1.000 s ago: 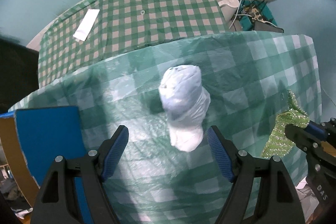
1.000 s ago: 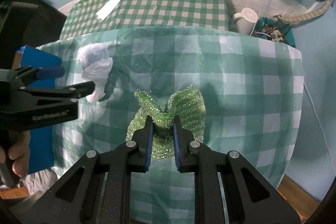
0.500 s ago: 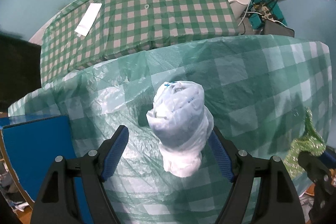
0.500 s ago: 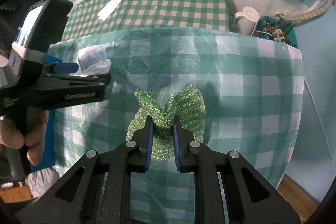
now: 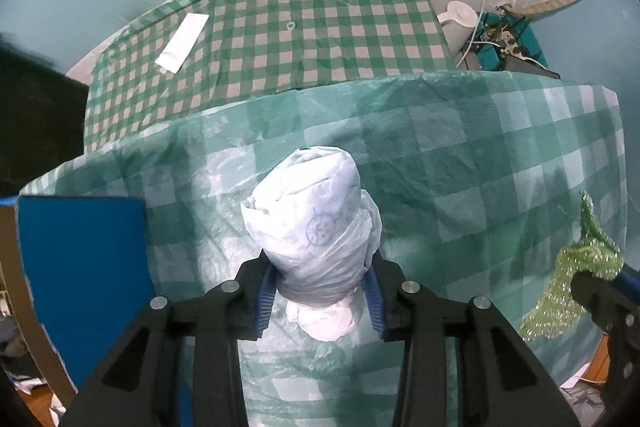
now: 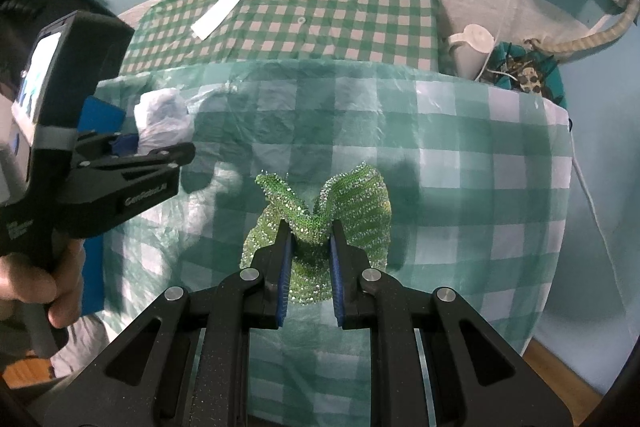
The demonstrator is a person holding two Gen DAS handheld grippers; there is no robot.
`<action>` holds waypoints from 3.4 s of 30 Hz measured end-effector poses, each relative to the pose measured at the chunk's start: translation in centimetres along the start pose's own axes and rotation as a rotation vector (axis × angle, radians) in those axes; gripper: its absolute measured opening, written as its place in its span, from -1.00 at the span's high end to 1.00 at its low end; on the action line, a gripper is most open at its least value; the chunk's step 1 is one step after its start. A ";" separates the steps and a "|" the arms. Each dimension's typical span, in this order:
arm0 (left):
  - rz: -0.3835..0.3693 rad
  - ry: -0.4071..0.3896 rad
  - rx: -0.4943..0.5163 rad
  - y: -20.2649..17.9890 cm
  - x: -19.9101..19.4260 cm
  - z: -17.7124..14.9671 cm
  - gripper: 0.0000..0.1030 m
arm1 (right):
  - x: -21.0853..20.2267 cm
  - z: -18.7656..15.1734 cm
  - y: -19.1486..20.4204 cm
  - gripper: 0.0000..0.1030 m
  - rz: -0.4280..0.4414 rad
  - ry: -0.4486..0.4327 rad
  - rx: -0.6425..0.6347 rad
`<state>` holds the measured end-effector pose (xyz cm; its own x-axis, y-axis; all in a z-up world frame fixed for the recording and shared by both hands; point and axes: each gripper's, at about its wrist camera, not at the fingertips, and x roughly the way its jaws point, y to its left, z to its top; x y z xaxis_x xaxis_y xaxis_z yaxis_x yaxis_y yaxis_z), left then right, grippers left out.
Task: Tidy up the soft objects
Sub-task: 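Carry the white cloth bundle and green scrubber over the box with both tools, then open both tools to drop the white bundle and scrubber into the box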
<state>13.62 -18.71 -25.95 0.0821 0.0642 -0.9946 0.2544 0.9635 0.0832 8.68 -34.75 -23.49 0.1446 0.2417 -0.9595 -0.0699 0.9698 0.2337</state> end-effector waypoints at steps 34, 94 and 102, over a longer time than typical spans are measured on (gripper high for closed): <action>-0.004 -0.136 0.028 5.6 -11.6 -9.3 0.24 | -7.1 -1.3 7.7 0.70 -0.009 -0.072 -0.104; 0.048 -0.118 -0.334 28.7 -12.2 -19.9 0.24 | -4.7 0.1 34.3 0.69 0.116 -0.019 -0.429; 0.052 -0.103 -0.360 30.9 -11.3 -19.8 0.23 | -2.8 0.9 36.7 0.69 0.108 0.006 -0.448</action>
<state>1.45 15.54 -13.38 0.1869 0.1069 -0.9766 -0.1059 0.9905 0.0881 6.59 0.20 -12.04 0.1075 0.3394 -0.9345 -0.5045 0.8286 0.2429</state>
